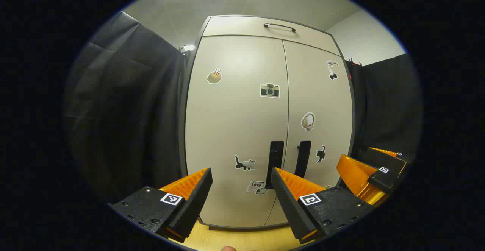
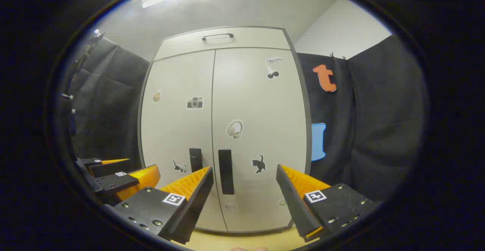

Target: Open the right door of the double-door shoe cabinet with the right hand, and open the left door with the left hand.

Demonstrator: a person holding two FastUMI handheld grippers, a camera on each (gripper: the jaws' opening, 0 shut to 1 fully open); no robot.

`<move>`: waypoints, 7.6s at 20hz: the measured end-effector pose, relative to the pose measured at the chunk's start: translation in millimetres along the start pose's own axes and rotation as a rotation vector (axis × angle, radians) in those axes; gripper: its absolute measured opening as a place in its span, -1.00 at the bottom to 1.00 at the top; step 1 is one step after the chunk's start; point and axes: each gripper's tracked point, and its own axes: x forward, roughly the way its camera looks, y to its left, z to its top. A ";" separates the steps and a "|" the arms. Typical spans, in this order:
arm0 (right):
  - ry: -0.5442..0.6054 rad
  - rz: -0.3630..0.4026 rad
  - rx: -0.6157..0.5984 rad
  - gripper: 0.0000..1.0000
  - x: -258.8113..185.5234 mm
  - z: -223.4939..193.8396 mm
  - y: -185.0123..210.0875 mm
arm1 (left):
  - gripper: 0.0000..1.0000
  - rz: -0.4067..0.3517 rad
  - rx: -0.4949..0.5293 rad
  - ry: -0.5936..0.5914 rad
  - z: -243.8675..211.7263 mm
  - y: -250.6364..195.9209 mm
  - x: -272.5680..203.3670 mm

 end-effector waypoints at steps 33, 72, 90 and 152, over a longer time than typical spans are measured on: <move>0.128 -0.001 -0.081 -0.31 129.8 -67.4 52.8 | 0.93 0.278 0.049 0.025 -10.2 111.7 -8.0; 0.156 0.227 -0.042 -0.84 30.6 -36.3 -100.0 | 0.94 -0.006 0.038 0.087 -41.4 -29.2 14.8; 0.096 0.069 0.058 -0.84 5.6 -11.8 -184.4 | 0.87 -0.055 0.086 0.089 -48.5 -68.5 93.8; 0.104 0.421 0.051 -0.85 44.1 1.3 10.0 | -0.63 -0.088 0.034 0.151 -49.5 35.9 -38.8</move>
